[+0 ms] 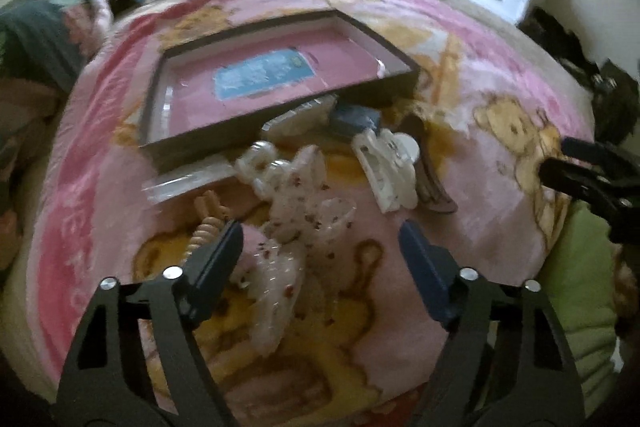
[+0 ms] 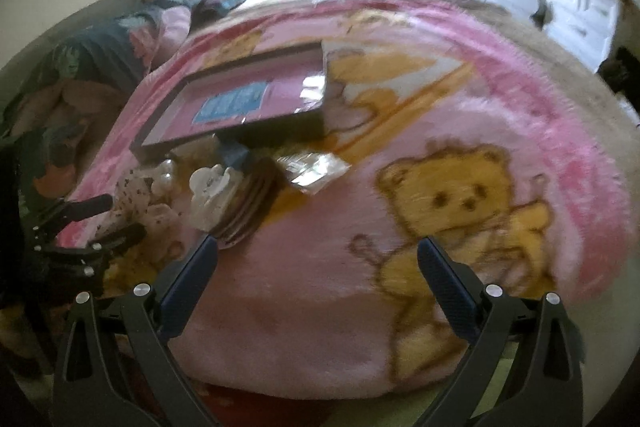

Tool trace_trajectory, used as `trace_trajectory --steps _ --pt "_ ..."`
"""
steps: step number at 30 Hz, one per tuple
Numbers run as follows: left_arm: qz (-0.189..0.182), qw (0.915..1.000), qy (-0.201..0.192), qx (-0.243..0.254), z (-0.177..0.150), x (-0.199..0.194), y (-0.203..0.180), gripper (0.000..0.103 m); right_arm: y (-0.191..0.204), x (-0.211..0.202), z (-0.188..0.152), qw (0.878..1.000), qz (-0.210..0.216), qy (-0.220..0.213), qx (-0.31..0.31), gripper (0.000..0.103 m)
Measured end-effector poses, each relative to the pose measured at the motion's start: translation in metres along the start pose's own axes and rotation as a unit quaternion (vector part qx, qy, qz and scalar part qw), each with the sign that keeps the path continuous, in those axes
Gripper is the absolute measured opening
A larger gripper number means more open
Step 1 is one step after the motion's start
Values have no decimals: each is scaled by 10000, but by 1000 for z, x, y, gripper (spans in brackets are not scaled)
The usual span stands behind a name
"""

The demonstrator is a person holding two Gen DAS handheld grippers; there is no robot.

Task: Organize jewelry
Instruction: 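Grasp the dotted bow with the left tool while the right tool grasps the brown hair clip, then lower the bow into the tray with the left tool while the right tool drops the brown clip there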

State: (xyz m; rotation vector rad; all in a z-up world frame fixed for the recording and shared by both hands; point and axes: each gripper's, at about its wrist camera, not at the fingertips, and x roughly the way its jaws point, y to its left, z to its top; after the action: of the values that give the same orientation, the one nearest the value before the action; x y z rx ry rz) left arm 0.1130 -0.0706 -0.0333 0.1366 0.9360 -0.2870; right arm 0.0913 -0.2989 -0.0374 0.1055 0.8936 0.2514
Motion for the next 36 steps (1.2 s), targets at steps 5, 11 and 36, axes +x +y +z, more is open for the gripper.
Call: trace_trajectory --steps 5,11,36 --pt "-3 9994 264 208 1 18 2 38 13 32 10 9994 210 253 -56 99" --pt "-180 9997 112 93 7 13 15 15 22 68 24 9982 308 523 23 99" --pt "-122 9953 -505 -819 33 -18 92 14 15 99 38 9924 641 869 592 69"
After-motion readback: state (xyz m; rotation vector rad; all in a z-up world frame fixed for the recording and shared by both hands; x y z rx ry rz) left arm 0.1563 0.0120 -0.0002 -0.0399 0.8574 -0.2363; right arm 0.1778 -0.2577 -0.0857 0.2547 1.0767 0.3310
